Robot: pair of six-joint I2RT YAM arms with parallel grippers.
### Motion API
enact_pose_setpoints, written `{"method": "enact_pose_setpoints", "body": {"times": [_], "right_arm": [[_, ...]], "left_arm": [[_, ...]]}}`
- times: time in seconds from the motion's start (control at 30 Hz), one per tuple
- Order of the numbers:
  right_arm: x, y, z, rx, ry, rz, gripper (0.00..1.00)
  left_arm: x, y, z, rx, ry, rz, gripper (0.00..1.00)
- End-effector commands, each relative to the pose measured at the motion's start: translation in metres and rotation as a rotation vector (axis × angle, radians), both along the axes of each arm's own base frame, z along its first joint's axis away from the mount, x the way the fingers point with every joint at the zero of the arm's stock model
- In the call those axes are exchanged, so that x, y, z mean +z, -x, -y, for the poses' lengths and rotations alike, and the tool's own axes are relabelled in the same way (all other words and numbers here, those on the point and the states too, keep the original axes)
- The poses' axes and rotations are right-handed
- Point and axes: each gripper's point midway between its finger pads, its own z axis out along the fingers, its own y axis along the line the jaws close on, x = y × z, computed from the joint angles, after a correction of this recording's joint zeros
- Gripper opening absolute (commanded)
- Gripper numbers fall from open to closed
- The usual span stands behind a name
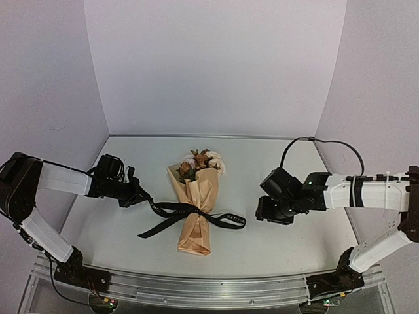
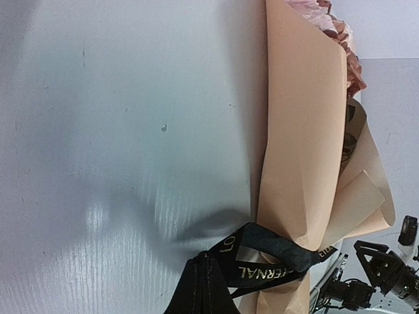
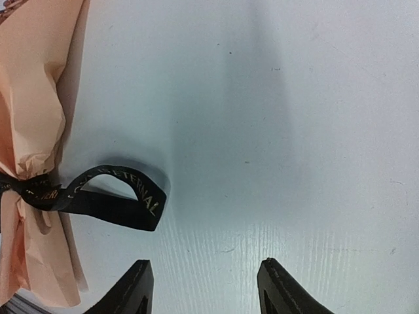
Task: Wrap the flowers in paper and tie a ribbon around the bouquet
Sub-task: Adjust the ribbon on the folded bouquet.
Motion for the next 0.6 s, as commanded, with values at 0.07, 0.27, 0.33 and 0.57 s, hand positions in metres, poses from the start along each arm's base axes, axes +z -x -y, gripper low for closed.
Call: {"method": "enact_pose_setpoints", "body": {"times": [0.07, 0.27, 0.33, 0.57], "right_arm": [[0.024, -0.022, -0.053, 0.029, -0.134, 0.007, 0.55], [0.016, -0.037, -0.116, 0.004, -0.311, -0.068, 0.53], [0.011, -0.038, -0.128, -0.007, -0.334, -0.088, 0.53], [-0.008, -0.032, -0.141, -0.025, -0.348, -0.144, 0.50]], "left_arm": [[0.014, -0.009, 0.005, -0.025, 0.010, 0.059, 0.01], [0.009, -0.002, 0.002, -0.024, 0.009, 0.053, 0.09], [0.007, 0.000, -0.001, -0.011, -0.002, 0.054, 0.12], [0.005, 0.003, -0.017, 0.065, -0.059, 0.061, 0.29]]}}
